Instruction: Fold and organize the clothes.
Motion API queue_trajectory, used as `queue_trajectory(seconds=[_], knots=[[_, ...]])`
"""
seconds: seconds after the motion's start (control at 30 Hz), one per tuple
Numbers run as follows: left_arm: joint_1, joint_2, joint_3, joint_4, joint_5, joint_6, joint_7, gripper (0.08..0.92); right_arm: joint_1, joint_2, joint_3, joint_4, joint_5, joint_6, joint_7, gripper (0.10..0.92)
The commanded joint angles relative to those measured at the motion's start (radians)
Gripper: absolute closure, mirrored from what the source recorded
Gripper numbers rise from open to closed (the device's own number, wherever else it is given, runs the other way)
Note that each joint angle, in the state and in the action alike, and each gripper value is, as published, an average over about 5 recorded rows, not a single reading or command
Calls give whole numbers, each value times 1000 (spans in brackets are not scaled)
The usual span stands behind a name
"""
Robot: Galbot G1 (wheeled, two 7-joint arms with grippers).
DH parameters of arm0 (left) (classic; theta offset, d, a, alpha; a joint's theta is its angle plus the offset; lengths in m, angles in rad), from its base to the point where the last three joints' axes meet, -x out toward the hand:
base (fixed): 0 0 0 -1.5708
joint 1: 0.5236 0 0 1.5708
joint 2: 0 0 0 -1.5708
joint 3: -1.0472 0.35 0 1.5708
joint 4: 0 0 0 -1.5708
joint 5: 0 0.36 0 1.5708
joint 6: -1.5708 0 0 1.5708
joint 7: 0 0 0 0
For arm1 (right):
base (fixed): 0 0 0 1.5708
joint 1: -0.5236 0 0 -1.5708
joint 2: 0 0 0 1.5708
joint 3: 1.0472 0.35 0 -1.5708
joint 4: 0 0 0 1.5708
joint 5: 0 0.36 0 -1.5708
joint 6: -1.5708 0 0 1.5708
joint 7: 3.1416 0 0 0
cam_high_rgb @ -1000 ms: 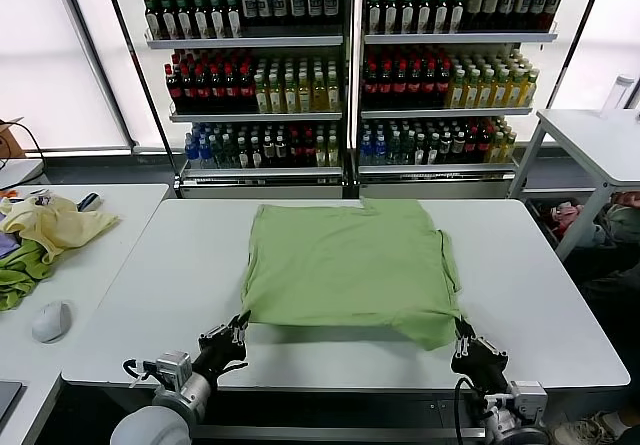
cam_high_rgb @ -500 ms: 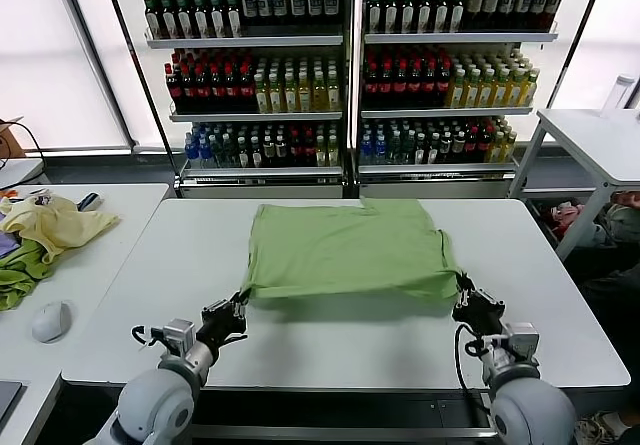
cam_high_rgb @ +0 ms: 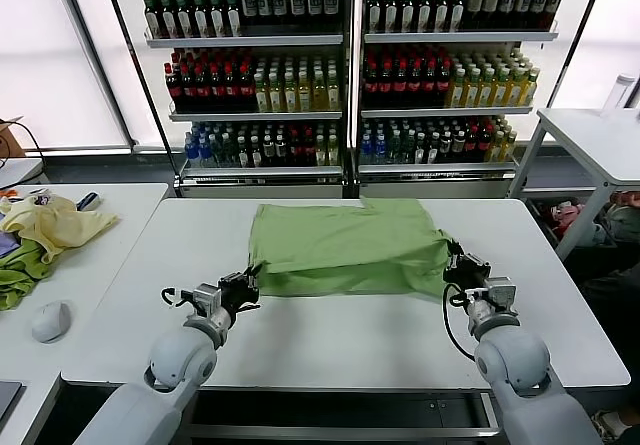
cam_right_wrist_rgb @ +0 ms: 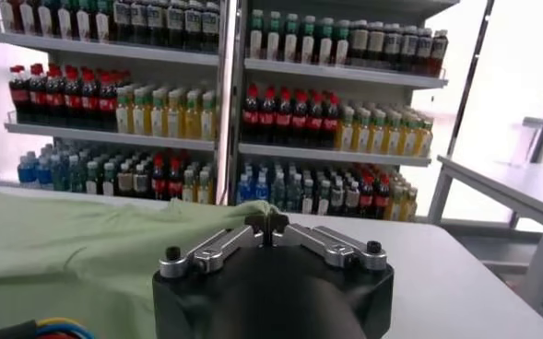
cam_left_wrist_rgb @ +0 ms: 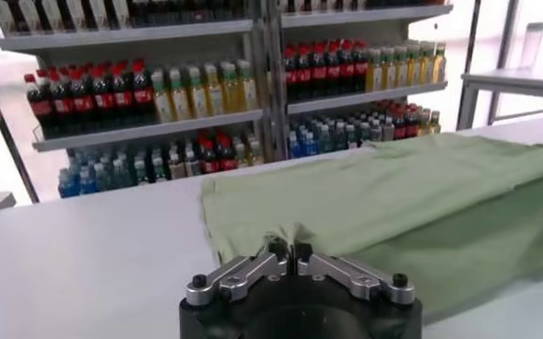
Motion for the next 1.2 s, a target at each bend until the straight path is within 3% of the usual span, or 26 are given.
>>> queue_trajectory(seconds=[0.03,0.13,0.23,0.6,0.9,1.03,1.2], knots=[[-96,-10,63,121,68,6,-12,899,76,7,-56,-75,-46,-20,-11,903],[-75,-13,64,95,72,5,-4,871,64,14,-64,-75,-65,-44,-30,892],[-49,-17,57,65,80,5,-3,799,42,20,-63,-65,-77,-48,-46,830],[42,-17,1,38,87,10,-48,480,-81,7,22,-14,-66,-69,-21,511],[25,-24,2,62,59,36,-60,226,-108,17,41,-46,-9,-152,34,239],[19,-24,8,59,46,33,-54,199,-121,22,30,-51,11,-166,44,208],[15,-28,15,63,33,34,-42,321,-117,23,18,-65,46,-149,43,275]])
